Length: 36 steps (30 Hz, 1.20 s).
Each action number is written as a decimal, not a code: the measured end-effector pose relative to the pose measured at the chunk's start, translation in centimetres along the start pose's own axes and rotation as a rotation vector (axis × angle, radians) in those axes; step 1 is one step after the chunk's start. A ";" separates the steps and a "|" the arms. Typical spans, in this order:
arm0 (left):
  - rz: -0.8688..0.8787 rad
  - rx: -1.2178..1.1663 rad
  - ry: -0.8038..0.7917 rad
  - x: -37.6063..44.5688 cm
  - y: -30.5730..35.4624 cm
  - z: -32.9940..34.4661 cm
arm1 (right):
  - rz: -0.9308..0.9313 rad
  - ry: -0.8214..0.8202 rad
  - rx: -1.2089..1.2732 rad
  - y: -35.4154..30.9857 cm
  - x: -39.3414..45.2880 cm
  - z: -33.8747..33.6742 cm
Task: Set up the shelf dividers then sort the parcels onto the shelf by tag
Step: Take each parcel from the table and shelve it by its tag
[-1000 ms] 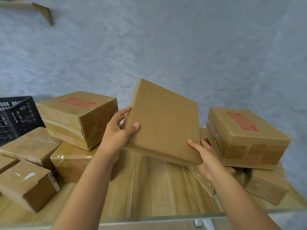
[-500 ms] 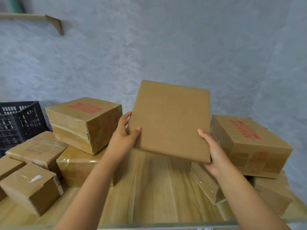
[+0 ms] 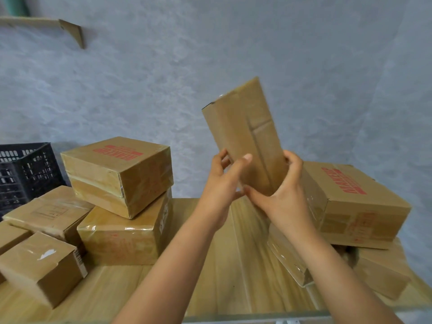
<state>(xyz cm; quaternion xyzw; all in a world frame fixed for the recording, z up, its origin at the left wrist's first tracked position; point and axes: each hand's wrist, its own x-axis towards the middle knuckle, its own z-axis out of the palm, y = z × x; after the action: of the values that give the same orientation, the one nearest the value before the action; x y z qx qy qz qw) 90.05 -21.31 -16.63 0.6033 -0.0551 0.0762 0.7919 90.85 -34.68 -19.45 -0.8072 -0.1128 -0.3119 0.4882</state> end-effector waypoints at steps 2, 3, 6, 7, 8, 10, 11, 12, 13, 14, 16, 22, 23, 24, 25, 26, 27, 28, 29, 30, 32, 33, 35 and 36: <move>0.005 0.039 0.044 0.3 0.3 0.0 | -0.075 -0.071 -0.040 -0.3 -0.6 0.3; 0.019 0.061 0.113 0.5 0.2 0.0 | -0.124 -0.104 -0.045 -0.6 -0.9 0.6; 0.091 0.035 0.356 1.5 -0.2 -0.9 | -0.275 -0.243 -0.063 -1.3 -1.4 1.4; 0.112 0.018 0.385 1.8 -0.1 -1.4 | -0.308 -0.283 -0.077 -1.4 -1.4 1.6; 0.120 0.014 0.392 2.1 -0.1 -2.0 | -0.327 -0.322 -0.083 -1.3 -1.3 1.7; 0.101 0.040 0.402 2.7 0.1 -3.5 | -0.318 -0.402 -0.063 -0.9 -0.9 1.6; 0.074 0.048 0.399 3.0 0.2 -4.3 | -0.283 -0.420 -0.046 -0.5 -0.5 1.5; 0.042 0.040 0.387 3.4 0.3 -5.1 | -0.230 -0.412 -0.038 0.1 0.0 1.3; 0.015 0.026 0.362 3.7 0.5 -6.0 | -0.169 -0.384 -0.055 0.9 0.7 1.1; 0.000 0.024 0.330 3.9 0.7 -6.8 | -0.103 -0.354 -0.092 1.7 1.4 0.9; 0.003 0.055 0.253 4.2 1.3 -8.4 | 0.047 -0.332 -0.159 3.1 2.9 0.3; -0.002 0.075 0.002 4.1 2.4 -11.2 | 0.327 -0.272 0.035 4.9 6.0 -2.0; -0.008 0.042 -0.024 4.1 2.4 -11.5 | 0.374 -0.302 0.107 4.8 6.3 -2.5; -0.014 0.015 -0.041 4.0 2.4 -11.7 | 0.413 -0.343 0.186 4.8 6.5 -2.9; -0.018 -0.004 -0.051 3.9 2.4 -11.9 | 0.432 -0.391 0.265 5.1 6.7 -3.0; -0.019 -0.014 -0.056 3.9 2.4 -12.0 | 0.435 -0.434 0.342 5.4 6.8 -3.1; -0.018 -0.016 -0.061 3.8 2.4 -12.1 | 0.436 -0.464 0.403 5.6 6.9 -3.2; -0.015 -0.012 -0.069 3.8 2.4 -12.1 | 0.441 -0.481 0.456 5.8 6.9 -3.2; -0.011 -0.006 -0.079 3.7 2.5 -12.1 | 0.453 -0.489 0.507 5.9 6.9 -3.3; -0.009 0.002 -0.088 3.6 2.5 -12.1 | 0.474 -0.495 0.558 5.9 6.9 -3.3; -0.015 0.030 -0.100 3.4 2.6 -11.9 | 0.531 -0.511 0.634 5.8 6.8 -3.5; -0.018 0.056 -0.106 3.3 2.7 -11.7 | 0.548 -0.513 0.645 5.7 6.8 -3.6; -0.007 0.125 -0.090 3.2 2.9 -11.0 | 0.554 -0.468 0.660 5.4 6.7 -3.6; 0.006 0.158 -0.056 3.2 3.0 -10.5 | 0.552 -0.421 0.675 5.2 6.5 -3.5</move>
<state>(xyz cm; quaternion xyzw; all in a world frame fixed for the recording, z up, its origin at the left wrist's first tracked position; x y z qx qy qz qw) 92.55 -10.24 -16.01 0.6657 -0.0731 0.0658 0.7397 97.10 -41.11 -18.03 -0.6490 -0.0858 0.0535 0.7540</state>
